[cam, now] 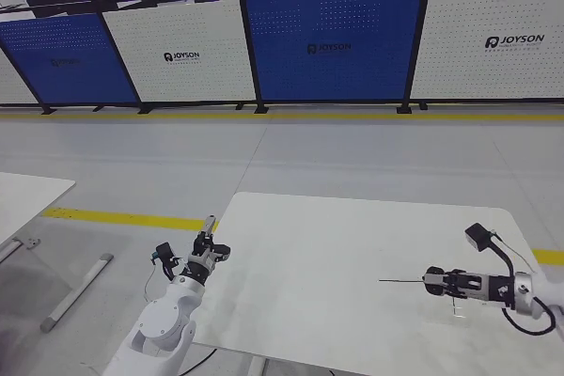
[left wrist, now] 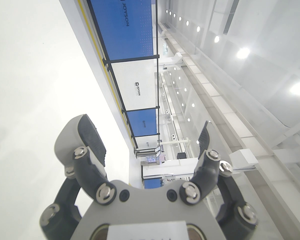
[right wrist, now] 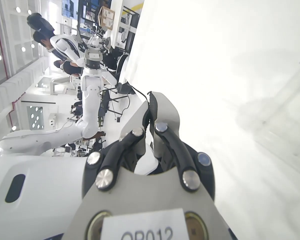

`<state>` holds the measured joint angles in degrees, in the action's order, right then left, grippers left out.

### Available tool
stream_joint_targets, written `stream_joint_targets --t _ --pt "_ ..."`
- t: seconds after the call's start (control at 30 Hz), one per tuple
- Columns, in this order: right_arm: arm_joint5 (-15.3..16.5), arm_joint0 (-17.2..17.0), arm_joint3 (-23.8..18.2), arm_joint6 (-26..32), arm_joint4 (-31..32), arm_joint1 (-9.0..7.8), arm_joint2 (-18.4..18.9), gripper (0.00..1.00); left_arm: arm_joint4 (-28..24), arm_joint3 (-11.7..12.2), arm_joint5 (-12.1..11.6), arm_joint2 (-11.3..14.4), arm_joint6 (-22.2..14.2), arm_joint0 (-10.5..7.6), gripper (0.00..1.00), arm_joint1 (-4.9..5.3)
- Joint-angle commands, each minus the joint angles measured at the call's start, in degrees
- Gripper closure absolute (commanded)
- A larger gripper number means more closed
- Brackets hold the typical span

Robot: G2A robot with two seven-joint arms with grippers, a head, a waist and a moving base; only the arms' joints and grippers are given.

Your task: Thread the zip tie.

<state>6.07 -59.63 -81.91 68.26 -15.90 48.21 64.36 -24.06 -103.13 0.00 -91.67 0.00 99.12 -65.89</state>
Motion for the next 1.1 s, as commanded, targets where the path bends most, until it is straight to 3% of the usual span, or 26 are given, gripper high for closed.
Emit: stream_joint_targets --t 0.0,0.1,0.6,0.73,0.87,1.07 --pt "0.46 2.38 2.20 0.04 -0.34 1.28 -4.40 1.00 0.00 0.00 0.00 0.00 0.00 0.00 0.00 0.00" --pt "0.95 6.19 6.70 0.57 -1.97 3.42 -9.87 1.00 0.00 0.00 0.00 0.00 0.00 0.00 0.00 0.00" --pt "1.02 5.94 6.52 -0.53 -1.85 3.45 -9.79 1.00 0.00 0.00 0.00 0.00 0.00 0.00 0.00 0.00" --pt "4.72 4.27 4.31 -6.53 -0.28 3.59 -9.10 1.00 0.00 0.00 0.00 0.00 0.00 0.00 0.00 0.00" --pt "11.36 3.74 -0.49 -11.54 10.52 3.56 -9.68 1.00 0.00 0.00 0.00 0.00 0.00 0.00 0.00 0.00" --pt "10.45 4.29 -0.42 -11.26 11.68 3.69 -10.01 1.00 0.00 0.00 0.00 0.00 0.00 0.00 0.00 0.00"
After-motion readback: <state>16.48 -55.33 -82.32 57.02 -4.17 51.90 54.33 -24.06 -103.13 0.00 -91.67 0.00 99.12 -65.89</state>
